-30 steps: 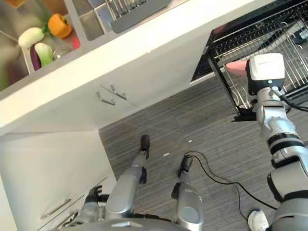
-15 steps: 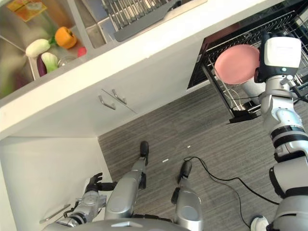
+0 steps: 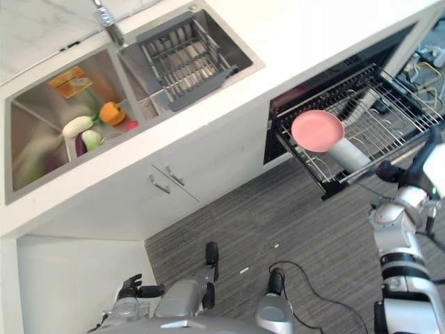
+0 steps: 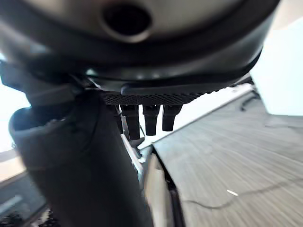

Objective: Place the dishes in the dishwasher.

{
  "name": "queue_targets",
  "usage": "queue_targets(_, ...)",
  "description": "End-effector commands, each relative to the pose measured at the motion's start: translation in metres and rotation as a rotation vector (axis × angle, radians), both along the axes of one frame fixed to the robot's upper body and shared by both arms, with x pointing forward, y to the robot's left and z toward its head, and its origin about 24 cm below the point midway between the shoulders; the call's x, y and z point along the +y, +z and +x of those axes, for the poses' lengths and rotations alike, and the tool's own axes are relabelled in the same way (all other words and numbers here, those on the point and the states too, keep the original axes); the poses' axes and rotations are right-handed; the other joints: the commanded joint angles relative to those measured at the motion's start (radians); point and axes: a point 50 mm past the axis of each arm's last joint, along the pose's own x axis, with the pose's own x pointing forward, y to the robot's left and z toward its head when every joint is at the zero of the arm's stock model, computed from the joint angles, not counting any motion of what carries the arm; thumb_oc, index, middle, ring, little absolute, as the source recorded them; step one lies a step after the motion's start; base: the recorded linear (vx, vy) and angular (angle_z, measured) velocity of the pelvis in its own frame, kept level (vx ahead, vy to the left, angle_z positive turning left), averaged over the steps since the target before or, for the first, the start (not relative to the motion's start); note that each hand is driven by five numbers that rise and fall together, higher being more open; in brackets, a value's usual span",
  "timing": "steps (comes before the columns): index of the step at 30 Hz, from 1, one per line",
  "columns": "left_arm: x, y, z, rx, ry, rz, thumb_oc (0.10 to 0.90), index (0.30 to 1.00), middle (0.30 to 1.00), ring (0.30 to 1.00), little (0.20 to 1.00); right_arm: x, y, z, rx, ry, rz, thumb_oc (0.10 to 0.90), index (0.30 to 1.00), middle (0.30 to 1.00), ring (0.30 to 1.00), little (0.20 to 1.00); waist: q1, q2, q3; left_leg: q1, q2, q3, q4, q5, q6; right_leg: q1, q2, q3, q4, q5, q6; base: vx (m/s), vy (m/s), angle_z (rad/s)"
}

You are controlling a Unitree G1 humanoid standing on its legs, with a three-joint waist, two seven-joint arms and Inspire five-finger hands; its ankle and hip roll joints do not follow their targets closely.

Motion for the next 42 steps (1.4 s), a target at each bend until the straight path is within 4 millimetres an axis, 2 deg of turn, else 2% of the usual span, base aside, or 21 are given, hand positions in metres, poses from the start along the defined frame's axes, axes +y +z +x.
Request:
queue_targets(1, -0.003, 0.008, 0.025, -0.062, -0.115, 0.041, 0.8, 0.9, 0.9, 0.9, 0.9, -0.003, 0.076, 0.025, -0.266, 0.022, -0.125, 0.596, 0.594, 0.594, 0.594, 0.594, 0.021, -0.016, 0.083, 0.041, 0.017, 0.018, 0.004, -0.11, -0.086, -0.059, -0.097, 0.023, 0.014, 0.0, 0.066, -0.07, 0.059, -0.18)
queue_targets(2, -0.008, 0.007, 0.023, -0.066, -0.13, 0.023, 0.8, 0.9, 0.9, 0.9, 0.9, -0.001, 0.08, 0.028, -0.272, 0.025, -0.14, 0.4, 0.3, 0.3, 0.3, 0.3, 0.016, -0.001, 0.1, 0.035, 0.017, 0.025, 0.004, -0.107, -0.086, -0.07, -0.101, 0.024, 0.015, 0.005, 0.068, -0.03, 0.054, -0.17)
queue_targets(6, -0.01, 0.006, 0.02, -0.065, -0.126, 0.007, 0.8, 0.9, 0.9, 0.9, 0.9, 0.006, 0.09, 0.037, -0.265, 0.059, -0.179, 0.4, 0.3, 0.3, 0.3, 0.3, 0.01, 0.015, 0.137, 0.018, 0.018, 0.039, 0.004, -0.101, -0.087, -0.1, -0.106, 0.04, 0.017, 0.016, 0.072, -0.03, 0.036, -0.31)
queue_targets(8, -0.015, 0.002, 0.012, -0.038, -0.144, -0.005, 0.8, 0.9, 0.9, 0.9, 0.9, 0.027, 0.116, 0.062, -0.279, 0.116, -0.266, 0.4, 0.3, 0.3, 0.3, 0.3, 0.017, 0.027, 0.181, -0.013, 0.019, 0.056, 0.004, -0.092, -0.089, -0.139, -0.116, 0.053, 0.014, 0.034, 0.077, -0.04, 0.007, -0.33)
queue_targets(10, -0.015, 0.001, 0.009, -0.025, -0.163, -0.001, 0.8, 0.9, 0.9, 0.9, 0.9, 0.028, 0.125, 0.067, -0.244, 0.109, -0.329, 0.4, 0.3, 0.3, 0.3, 0.3, 0.026, 0.032, 0.187, -0.017, 0.017, 0.057, 0.004, -0.089, -0.09, -0.142, -0.12, 0.052, 0.014, 0.037, 0.079, 0.0, -0.018, -0.35)
queue_targets(14, -0.007, 0.003, 0.008, -0.041, -0.165, 0.029, 0.8, 0.9, 0.9, 0.9, 0.9, 0.041, 0.177, 0.089, -0.244, 0.147, -0.449, 0.4, 0.3, 0.3, 0.3, 0.3, 0.056, 0.07, 0.19, -0.028, -0.007, 0.05, 0.004, -0.081, -0.095, -0.13, -0.151, 0.027, 0.024, 0.04, 0.088, 0.02, 0.003, 0.06)
queue_targets(18, -0.002, 0.009, 0.019, -0.104, -0.127, 0.042, 0.8, 0.9, 0.9, 0.9, 0.9, 0.032, 0.204, 0.087, -0.245, 0.105, -0.477, 0.4, 0.3, 0.3, 0.3, 0.3, 0.102, 0.121, 0.151, -0.017, -0.056, -0.018, 0.008, -0.088, -0.103, -0.061, -0.213, -0.073, 0.065, 0.009, 0.1, 0.04, -0.035, 0.62)
queue_targets(21, -0.008, 0.013, 0.028, -0.16, -0.135, 0.009, 0.8, 0.9, 0.9, 0.9, 0.9, 0.017, 0.225, 0.079, -0.248, 0.041, -0.475, 0.4, 0.3, 0.3, 0.3, 0.3, 0.171, 0.175, 0.079, -0.005, -0.115, -0.124, 0.015, -0.089, -0.092, 0.05, -0.272, -0.22, 0.104, -0.026, 0.109, 0.05, -0.035, 1.1)
queue_targets(22, -0.009, 0.013, 0.028, -0.16, -0.134, 0.008, 0.8, 0.9, 0.9, 0.9, 0.9, 0.017, 0.225, 0.079, -0.248, 0.041, -0.476, 0.4, 0.3, 0.3, 0.3, 0.3, 0.166, 0.177, 0.081, -0.004, -0.116, -0.129, 0.016, -0.089, -0.092, 0.055, -0.273, -0.226, 0.104, -0.027, 0.11, 0.05, -0.035, 1.38)
queue_targets(26, -0.017, 0.013, 0.022, -0.194, -0.068, -0.081, 0.8, 0.9, 0.9, 0.9, 0.9, 0.008, 0.227, 0.076, -0.214, 0.01, -0.459, 0.4, 0.3, 0.3, 0.3, 0.3, 0.235, 0.197, 0.023, 0.002, -0.158, -0.188, 0.018, -0.089, -0.085, 0.132, -0.303, -0.321, 0.12, -0.048, 0.113, 0.03, -0.027, 0.58)
queue_targets(28, -0.021, 0.013, 0.017, -0.217, -0.017, -0.175, 0.8, 0.9, 0.9, 0.9, 0.9, 0.003, 0.22, 0.074, -0.201, 0.004, -0.431, 0.4, 0.3, 0.3, 0.3, 0.3, 0.279, 0.202, -0.014, 0.003, -0.174, -0.213, 0.019, -0.089, -0.084, 0.167, -0.316, -0.366, 0.125, -0.058, 0.117, 0.09, -0.072, 0.8)
queue_targets(29, -0.022, 0.008, 0.002, -0.199, 0.037, -0.264, 0.8, 0.9, 0.9, 0.9, 0.9, 0.0, 0.209, 0.075, -0.16, 0.018, -0.412, 0.4, 0.3, 0.3, 0.3, 0.3, 0.308, 0.188, -0.053, 0.011, -0.185, -0.22, 0.016, -0.109, -0.093, 0.201, -0.318, -0.384, 0.122, -0.094, 0.127, 0.16, -0.084, 0.96)
queue_targets(30, -0.022, 0.003, -0.014, -0.162, 0.114, -0.312, 0.8, 0.9, 0.9, 0.9, 0.9, 0.003, 0.198, 0.078, -0.14, 0.034, -0.389, 0.582, 0.573, 0.573, 0.573, 0.573, 0.332, 0.182, -0.079, 0.01, -0.192, -0.225, 0.016, -0.111, -0.096, 0.221, -0.325, -0.403, 0.125, -0.1, 0.129, 0.15, -0.078, 0.85)
queue_targets(31, -0.02, 0.002, -0.015, -0.16, 0.114, -0.311, 0.8, 0.9, 0.9, 0.9, 0.9, 0.002, 0.196, 0.078, -0.137, 0.033, -0.386, 0.715, 0.773, 0.773, 0.773, 0.773, 0.332, 0.178, -0.083, 0.01, -0.193, -0.227, 0.016, -0.111, -0.096, 0.221, -0.326, -0.406, 0.125, -0.101, 0.129, 0.05, -0.002, 0.51)
queue_targets(32, -0.023, 0.0, -0.022, -0.145, 0.138, -0.334, 0.8, 0.9, 0.9, 0.9, 0.9, 0.003, 0.184, 0.08, -0.132, 0.046, -0.343, 0.8, 0.9, 0.9, 0.9, 0.9, 0.34, 0.176, -0.093, 0.011, -0.195, -0.228, 0.016, -0.111, -0.096, 0.23, -0.327, -0.414, 0.129, -0.104, 0.128, 0.02, -0.005, 0.31)
queue_targets(36, -0.016, -0.004, -0.037, -0.093, 0.153, -0.315, 0.8, 0.9, 0.9, 0.9, 0.9, 0.008, 0.111, 0.079, -0.073, 0.084, -0.169, 0.8, 0.9, 0.9, 0.9, 0.9, 0.341, 0.135, -0.112, 0.017, -0.185, -0.238, 0.014, -0.116, -0.096, 0.249, -0.315, -0.434, 0.133, -0.106, 0.129, 0.01, -0.047, 0.43)
queue_targets(37, -0.011, -0.004, -0.038, -0.083, 0.155, -0.299, 0.8, 0.9, 0.9, 0.9, 0.9, 0.01, 0.08, 0.074, -0.059, 0.074, -0.09, 0.8, 0.9, 0.9, 0.9, 0.9, 0.336, 0.115, -0.114, 0.015, -0.178, -0.237, 0.014, -0.115, -0.098, 0.25, -0.306, -0.436, 0.13, -0.106, 0.129, 0.0, -0.043, 0.39)
queue_targets(38, -0.011, -0.004, -0.038, -0.083, 0.155, -0.299, 0.8, 0.9, 0.9, 0.9, 0.9, 0.01, 0.08, 0.074, -0.059, 0.074, -0.09, 0.8, 0.9, 0.9, 0.9, 0.9, 0.336, 0.115, -0.114, 0.015, -0.178, -0.237, 0.014, -0.115, -0.098, 0.25, -0.306, -0.436, 0.13, -0.106, 0.129, -0.01, -0.076, 0.3)
queue_targets(40, -0.006, -0.003, -0.029, -0.092, 0.189, -0.274, 0.8, 0.9, 0.9, 0.9, 0.9, 0.028, -0.008, 0.05, -0.03, 0.038, 0.172, 0.8, 0.9, 0.9, 0.9, 0.9, 0.31, 0.075, -0.101, -0.003, -0.148, -0.228, 0.017, -0.087, -0.096, 0.229, -0.274, -0.436, 0.116, -0.078, 0.117, -0.09, -0.023, 0.32)
queue_targets(41, -0.003, -0.003, -0.03, -0.089, 0.187, -0.266, 0.8, 0.9, 0.9, 0.9, 0.9, 0.029, -0.011, 0.049, -0.029, 0.036, 0.179, 0.8, 0.9, 0.9, 0.9, 0.9, 0.314, 0.068, -0.105, -0.002, -0.146, -0.228, 0.017, -0.089, -0.098, 0.229, -0.273, -0.435, 0.115, -0.08, 0.116, -0.08, -0.006, 0.44)
queue_targets(42, 0.001, -0.005, -0.031, -0.069, 0.199, -0.246, 0.8, 0.9, 0.9, 0.9, 0.9, 0.04, -0.042, 0.038, 0.013, 0.035, 0.265, 0.8, 0.9, 0.9, 0.9, 0.9, 0.302, 0.046, -0.105, -0.003, -0.133, -0.221, 0.016, -0.089, -0.099, 0.221, -0.259, -0.427, 0.106, -0.08, 0.114, -0.01, -0.108, 0.26)
